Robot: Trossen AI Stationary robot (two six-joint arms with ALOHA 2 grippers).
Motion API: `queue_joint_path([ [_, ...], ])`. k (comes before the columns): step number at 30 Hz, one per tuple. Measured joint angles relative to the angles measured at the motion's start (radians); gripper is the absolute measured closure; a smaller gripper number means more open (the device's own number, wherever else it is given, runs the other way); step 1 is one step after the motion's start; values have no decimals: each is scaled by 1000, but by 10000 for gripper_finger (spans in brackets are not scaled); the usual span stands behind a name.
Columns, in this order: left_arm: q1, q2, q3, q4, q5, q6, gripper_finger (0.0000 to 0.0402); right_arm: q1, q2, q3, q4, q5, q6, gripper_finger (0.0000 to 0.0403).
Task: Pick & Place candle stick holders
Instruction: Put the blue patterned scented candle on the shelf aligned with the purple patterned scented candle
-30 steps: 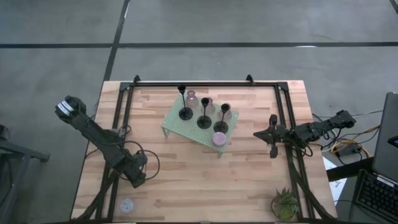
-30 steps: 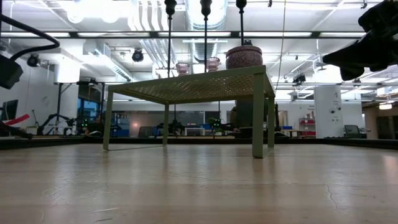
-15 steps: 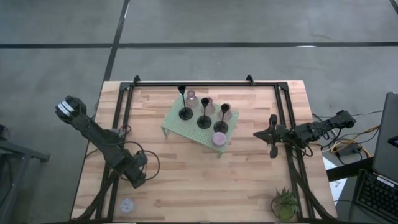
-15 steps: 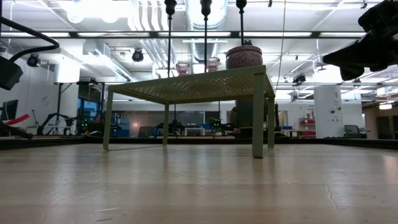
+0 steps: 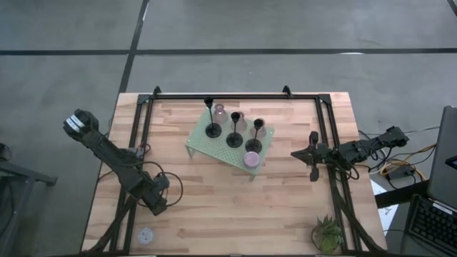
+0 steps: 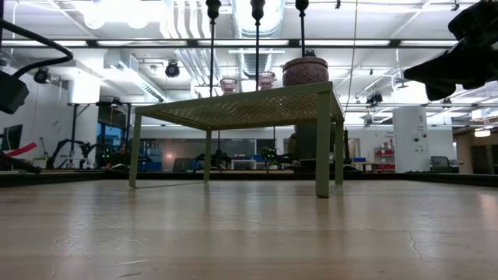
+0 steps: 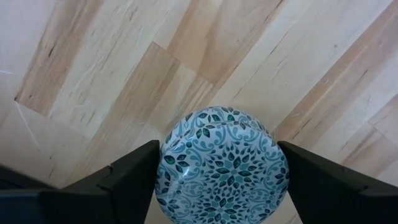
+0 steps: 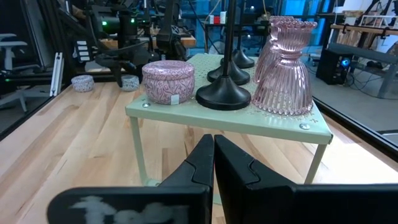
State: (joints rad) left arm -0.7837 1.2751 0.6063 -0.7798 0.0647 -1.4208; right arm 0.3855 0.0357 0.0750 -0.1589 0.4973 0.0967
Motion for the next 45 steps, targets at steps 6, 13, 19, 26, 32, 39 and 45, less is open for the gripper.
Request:
queue_joint_path([
  [6, 0, 0, 9, -6, -2, 5, 103, 0, 0, 0, 0, 0, 0, 394],
  [13, 0, 0, 20, -6, -8, 23, 102, 0, 0, 0, 0, 0, 0, 394],
  [19, 11, -9, 32, 0, -41, 36, 103, 0, 0, 0, 0, 0, 0, 394],
  [26, 52, -48, 34, -3, -76, 88, 103, 0, 0, 0, 0, 0, 0, 394],
  [32, 123, -83, 35, -2, -92, 174, 103, 0, 0, 0, 0, 0, 0, 394],
  [39, 264, -127, 38, 41, -97, 315, 102, 0, 0, 0, 0, 0, 0, 394],
  [45, 400, -132, 117, 80, -98, 490, 102, 0, 0, 0, 0, 0, 0, 394],
])
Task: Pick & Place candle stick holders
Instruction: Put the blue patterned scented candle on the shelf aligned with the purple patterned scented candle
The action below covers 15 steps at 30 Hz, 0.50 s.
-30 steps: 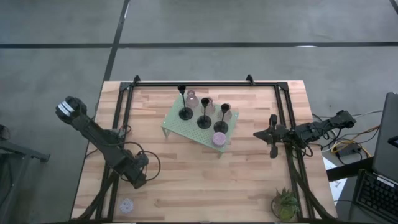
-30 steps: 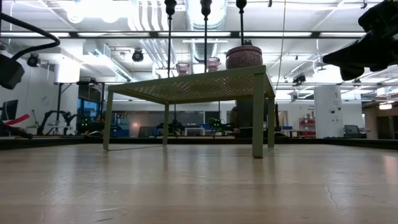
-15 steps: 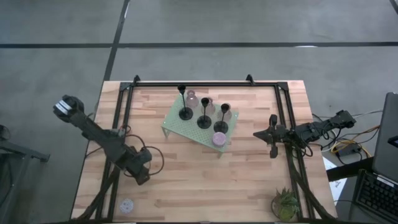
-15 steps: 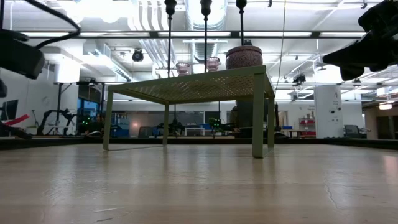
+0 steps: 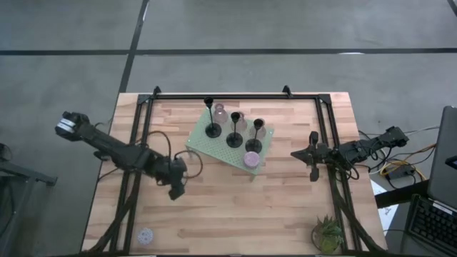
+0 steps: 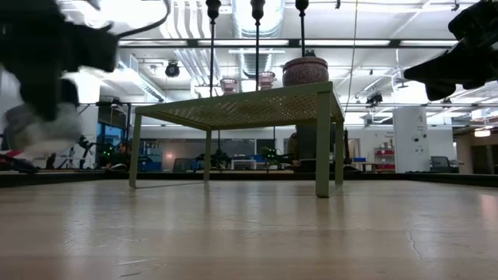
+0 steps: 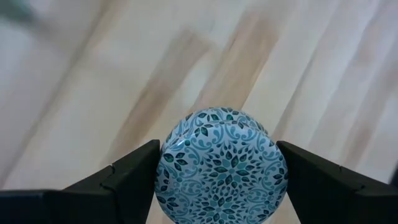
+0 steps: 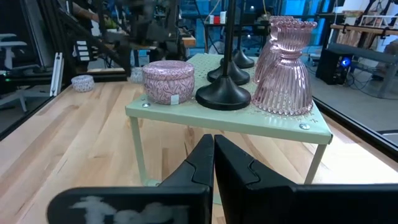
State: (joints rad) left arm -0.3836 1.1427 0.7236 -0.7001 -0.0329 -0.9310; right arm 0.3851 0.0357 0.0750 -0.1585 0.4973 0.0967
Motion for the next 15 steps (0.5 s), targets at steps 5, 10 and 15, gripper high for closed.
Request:
queue_joint_path([
  [5, 101, 3, 85, 16, -36, 103, 102, 0, 0, 0, 0, 0, 0, 394],
  [10, 149, 7, 155, 45, -162, 145, 102, 0, 0, 0, 0, 0, 0, 394],
  [15, 185, 7, 223, 105, -247, 154, 101, 0, 0, 0, 0, 0, 0, 394],
])
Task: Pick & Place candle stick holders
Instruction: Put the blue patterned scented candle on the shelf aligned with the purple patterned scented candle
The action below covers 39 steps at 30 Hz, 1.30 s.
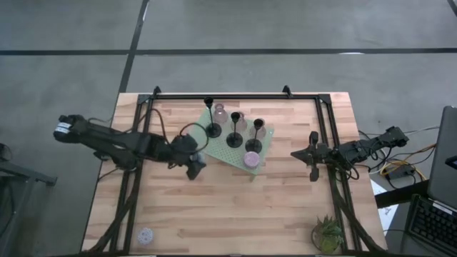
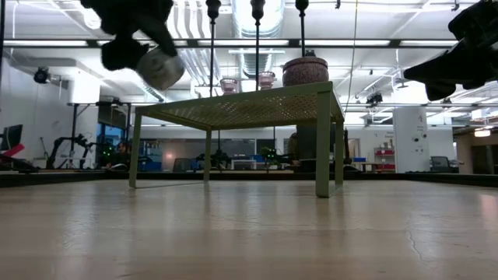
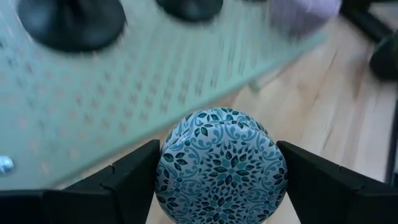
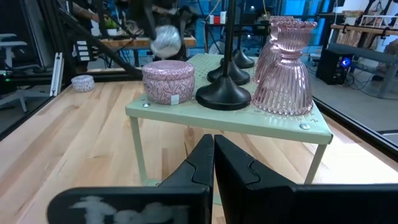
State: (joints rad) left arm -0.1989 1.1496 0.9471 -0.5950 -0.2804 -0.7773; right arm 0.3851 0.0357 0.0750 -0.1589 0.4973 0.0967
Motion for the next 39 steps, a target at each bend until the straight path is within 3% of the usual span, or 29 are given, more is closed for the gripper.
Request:
queue_joint_path([
  [6, 44, 19, 44, 19, -8, 25, 101, 0, 0, 0, 0, 0, 0, 394],
  [14, 62, 139, 89, 125, -11, 111, 101, 0, 0, 0, 0, 0, 0, 394],
  [28, 78, 332, 275, 68, -17, 257, 101, 0, 0, 0, 0, 0, 0, 394],
  [39, 82, 396, 313, 51, -65, 289, 101, 0, -1, 0, 0, 0, 0, 394],
])
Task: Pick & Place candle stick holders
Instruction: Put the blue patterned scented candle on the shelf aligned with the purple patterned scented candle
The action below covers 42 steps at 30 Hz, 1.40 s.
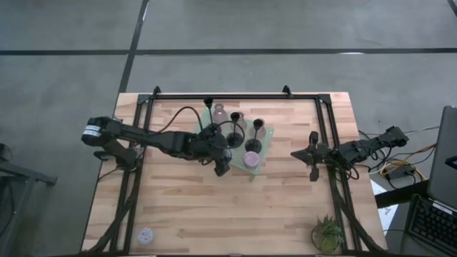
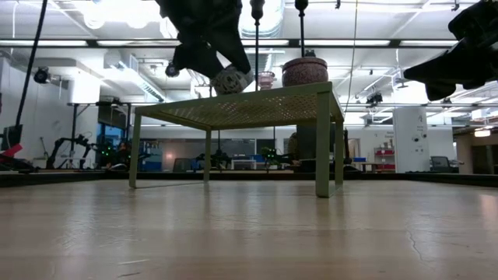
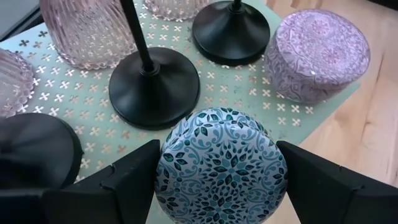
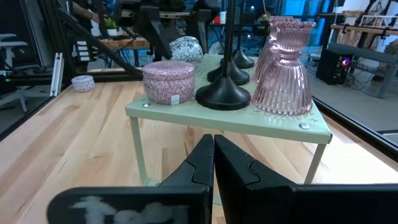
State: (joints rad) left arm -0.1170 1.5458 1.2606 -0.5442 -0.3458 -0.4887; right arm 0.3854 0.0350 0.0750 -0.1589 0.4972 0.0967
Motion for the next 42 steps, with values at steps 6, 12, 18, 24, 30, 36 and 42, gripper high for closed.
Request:
queue_joint_path([
  [6, 8, -13, -2, -15, 16, -3, 100, 0, 0, 0, 0, 0, 0, 394],
  [12, 13, -6, -2, -12, 19, -3, 81, 0, 0, 0, 0, 0, 0, 394],
  [18, 17, 0, -5, -12, 9, -1, 69, 0, 0, 0, 0, 0, 0, 394],
  [24, 18, 0, -5, 16, -26, 34, 69, 0, 0, 0, 0, 0, 0, 394],
  [30, 18, -11, -4, 21, -39, 49, 67, 0, 0, 0, 0, 0, 0, 394],
  [36, 17, -14, -4, 21, -41, 55, 67, 0, 0, 0, 0, 0, 0, 394],
  [42, 16, -20, 3, 21, -42, 71, 67, 0, 0, 0, 0, 0, 0, 394],
])
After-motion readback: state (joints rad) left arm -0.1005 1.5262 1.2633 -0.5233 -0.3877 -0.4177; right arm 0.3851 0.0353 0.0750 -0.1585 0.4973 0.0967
